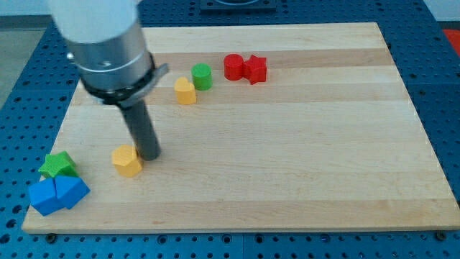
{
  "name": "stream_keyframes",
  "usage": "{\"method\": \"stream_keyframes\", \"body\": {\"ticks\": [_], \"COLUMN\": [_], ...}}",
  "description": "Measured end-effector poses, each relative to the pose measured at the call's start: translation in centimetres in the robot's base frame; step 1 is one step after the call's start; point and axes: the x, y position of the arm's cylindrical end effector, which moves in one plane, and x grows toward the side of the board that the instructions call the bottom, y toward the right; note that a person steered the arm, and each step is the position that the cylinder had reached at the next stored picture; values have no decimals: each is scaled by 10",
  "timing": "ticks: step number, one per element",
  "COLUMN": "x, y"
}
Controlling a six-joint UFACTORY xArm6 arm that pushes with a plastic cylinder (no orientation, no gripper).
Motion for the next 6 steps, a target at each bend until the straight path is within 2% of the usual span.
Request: {"method": "stream_keyframes", "body": {"ticks": [2,4,5,6], "x": [19,16,-20,-70], "y": [-52,-21,-20,-58]}}
